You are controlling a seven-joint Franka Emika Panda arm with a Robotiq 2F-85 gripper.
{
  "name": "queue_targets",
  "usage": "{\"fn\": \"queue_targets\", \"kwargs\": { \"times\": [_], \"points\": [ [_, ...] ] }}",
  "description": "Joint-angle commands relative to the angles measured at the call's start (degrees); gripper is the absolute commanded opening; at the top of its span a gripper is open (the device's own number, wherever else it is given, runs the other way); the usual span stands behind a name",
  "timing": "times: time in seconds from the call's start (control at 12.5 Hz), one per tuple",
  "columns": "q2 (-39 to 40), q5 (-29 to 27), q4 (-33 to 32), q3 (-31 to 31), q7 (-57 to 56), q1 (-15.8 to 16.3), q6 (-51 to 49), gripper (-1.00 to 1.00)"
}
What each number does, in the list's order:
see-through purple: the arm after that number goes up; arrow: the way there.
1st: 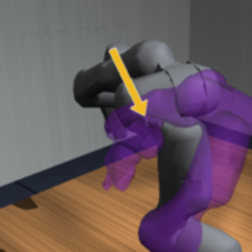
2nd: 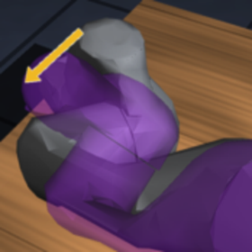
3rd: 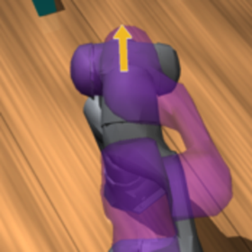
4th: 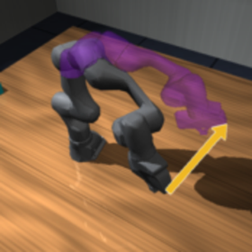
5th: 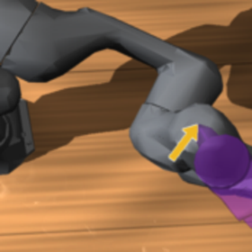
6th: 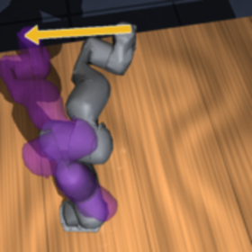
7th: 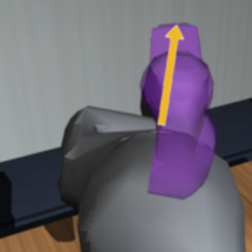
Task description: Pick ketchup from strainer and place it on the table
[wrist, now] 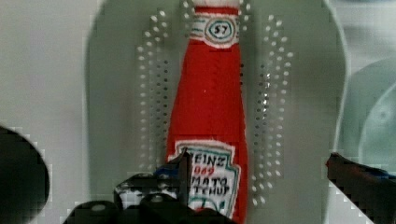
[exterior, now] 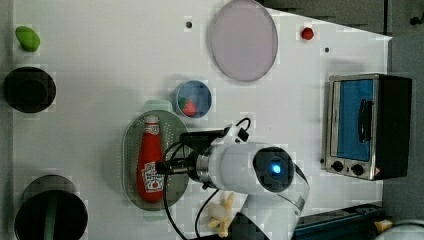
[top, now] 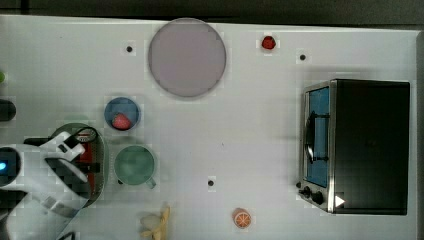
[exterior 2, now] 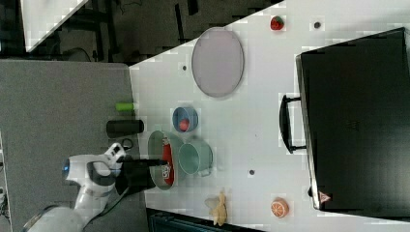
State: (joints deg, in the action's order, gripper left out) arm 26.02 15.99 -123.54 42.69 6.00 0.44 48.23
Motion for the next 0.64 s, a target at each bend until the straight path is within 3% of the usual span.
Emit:
{"fn": "queue_targets", "kwargs": {
  "times": [0.08, 0.4, 0.64],
  "points": [
    [2.60, 4.02, 0.84, -0.34, 8.88, 0.24, 5.02, 1.00],
    [8.01, 13.39, 1.18, -2.65, 15.48, 1.99, 8.73, 1.00],
    [10.47, 13.88, 1.78, -3.36, 17.40, 3.04, 10.70, 0.91]
  ]
}}
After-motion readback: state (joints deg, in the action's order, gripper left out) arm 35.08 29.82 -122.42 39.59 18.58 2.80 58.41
